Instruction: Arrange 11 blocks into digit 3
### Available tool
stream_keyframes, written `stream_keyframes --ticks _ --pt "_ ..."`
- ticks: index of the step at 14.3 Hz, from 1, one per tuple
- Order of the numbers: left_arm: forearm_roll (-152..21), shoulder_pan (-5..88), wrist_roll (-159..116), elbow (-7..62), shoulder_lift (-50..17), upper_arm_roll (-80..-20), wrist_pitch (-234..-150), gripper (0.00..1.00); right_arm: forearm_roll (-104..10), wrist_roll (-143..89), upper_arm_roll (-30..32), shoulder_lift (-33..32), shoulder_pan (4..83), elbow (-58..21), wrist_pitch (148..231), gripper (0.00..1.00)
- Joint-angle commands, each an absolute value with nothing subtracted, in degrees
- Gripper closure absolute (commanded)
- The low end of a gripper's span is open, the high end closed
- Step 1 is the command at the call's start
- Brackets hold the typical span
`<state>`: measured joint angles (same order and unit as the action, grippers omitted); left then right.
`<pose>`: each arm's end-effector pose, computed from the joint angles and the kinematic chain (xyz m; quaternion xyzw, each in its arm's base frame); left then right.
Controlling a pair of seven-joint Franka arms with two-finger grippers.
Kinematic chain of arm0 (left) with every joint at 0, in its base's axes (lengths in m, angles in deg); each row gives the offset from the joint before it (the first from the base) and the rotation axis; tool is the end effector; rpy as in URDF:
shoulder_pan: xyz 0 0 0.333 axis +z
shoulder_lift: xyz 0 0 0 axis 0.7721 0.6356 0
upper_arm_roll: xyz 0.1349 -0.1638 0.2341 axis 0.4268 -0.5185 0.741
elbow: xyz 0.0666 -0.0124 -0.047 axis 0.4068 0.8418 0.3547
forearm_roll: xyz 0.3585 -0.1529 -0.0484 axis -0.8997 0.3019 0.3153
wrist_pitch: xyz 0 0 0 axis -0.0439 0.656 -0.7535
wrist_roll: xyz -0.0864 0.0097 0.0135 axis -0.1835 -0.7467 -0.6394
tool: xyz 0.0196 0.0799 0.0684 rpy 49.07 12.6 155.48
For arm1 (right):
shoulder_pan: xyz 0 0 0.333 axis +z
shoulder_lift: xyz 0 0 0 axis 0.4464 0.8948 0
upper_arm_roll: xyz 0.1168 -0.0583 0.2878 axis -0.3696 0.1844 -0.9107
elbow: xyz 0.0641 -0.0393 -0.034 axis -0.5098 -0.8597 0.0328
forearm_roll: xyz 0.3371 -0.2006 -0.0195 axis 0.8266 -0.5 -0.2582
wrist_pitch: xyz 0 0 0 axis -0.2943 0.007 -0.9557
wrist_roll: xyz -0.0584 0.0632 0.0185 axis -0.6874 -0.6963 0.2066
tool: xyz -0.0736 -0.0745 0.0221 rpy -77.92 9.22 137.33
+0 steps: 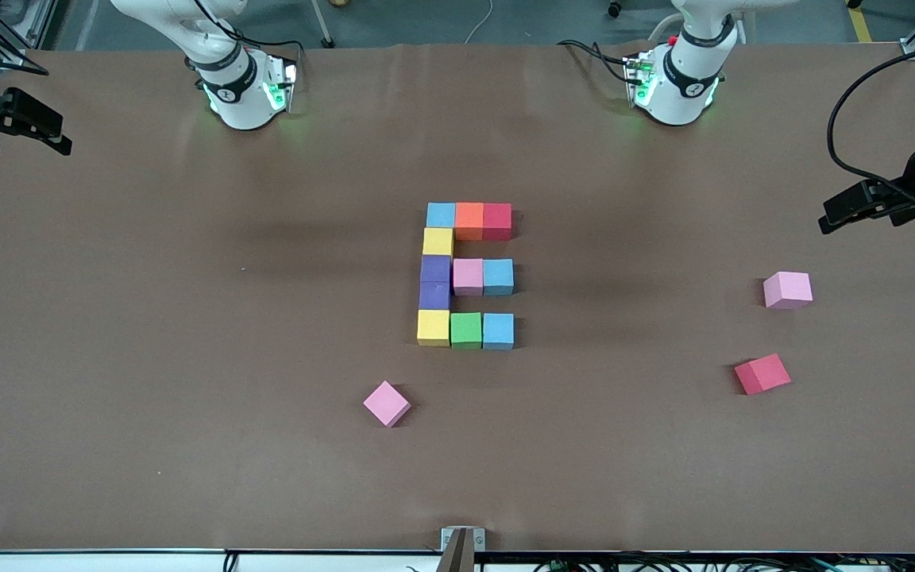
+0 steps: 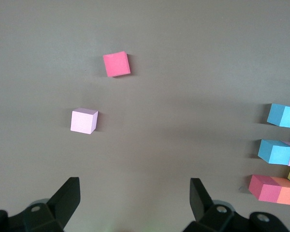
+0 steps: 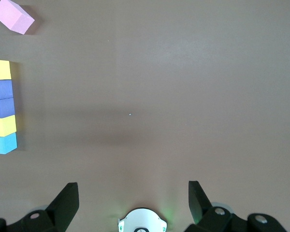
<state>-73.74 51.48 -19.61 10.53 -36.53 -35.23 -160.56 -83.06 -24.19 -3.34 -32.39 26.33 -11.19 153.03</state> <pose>0.5772 -0.0239 0.6224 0.9984 0.0517 -0.0232 0.0074 0.4891 -0.0118 0.6664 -0.9990 -0.0094 0.0429 0.0070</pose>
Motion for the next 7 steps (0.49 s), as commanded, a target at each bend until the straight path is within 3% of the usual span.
stream_keyframes --ticks 1,7 --pt "-73.01 51.42 -19.53 9.96 -36.56 -35.57 -160.68 0.0 -83.62 -23.82 -3.86 -32.57 25.81 -11.02 152.97 0.0" --pt "-73.72 51.85 -19.45 11.63 -37.35 -40.31 -160.42 0.0 -83.53 -23.74 -3.86 -32.66 26.43 -11.02 152.71 0.0"
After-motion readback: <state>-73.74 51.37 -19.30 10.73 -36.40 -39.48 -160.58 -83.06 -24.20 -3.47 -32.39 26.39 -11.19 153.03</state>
